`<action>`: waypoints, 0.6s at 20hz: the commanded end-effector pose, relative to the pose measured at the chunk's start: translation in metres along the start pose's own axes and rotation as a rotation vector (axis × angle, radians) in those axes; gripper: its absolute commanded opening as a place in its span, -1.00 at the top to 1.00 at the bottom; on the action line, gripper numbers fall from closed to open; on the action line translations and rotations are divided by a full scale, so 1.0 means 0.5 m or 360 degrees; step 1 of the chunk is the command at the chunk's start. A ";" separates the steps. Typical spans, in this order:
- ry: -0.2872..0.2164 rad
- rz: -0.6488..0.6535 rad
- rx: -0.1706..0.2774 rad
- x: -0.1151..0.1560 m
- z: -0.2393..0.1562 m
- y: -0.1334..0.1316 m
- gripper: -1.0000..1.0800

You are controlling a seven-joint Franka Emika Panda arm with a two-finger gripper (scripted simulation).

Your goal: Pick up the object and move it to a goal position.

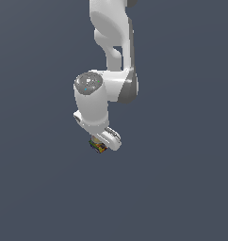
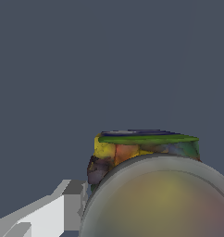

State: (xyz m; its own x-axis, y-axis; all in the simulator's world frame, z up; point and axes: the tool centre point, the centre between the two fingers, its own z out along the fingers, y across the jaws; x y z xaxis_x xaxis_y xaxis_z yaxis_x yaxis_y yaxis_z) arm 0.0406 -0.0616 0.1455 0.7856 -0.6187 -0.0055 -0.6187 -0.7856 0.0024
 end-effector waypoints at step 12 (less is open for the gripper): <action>0.0006 0.0000 0.0006 -0.096 -0.246 0.082 1.00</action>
State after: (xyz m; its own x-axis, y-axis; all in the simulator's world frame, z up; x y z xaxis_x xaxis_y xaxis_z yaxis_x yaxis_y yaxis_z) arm -0.0147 -0.0637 0.2525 0.7856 -0.6188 -0.0052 -0.6188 -0.7856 0.0012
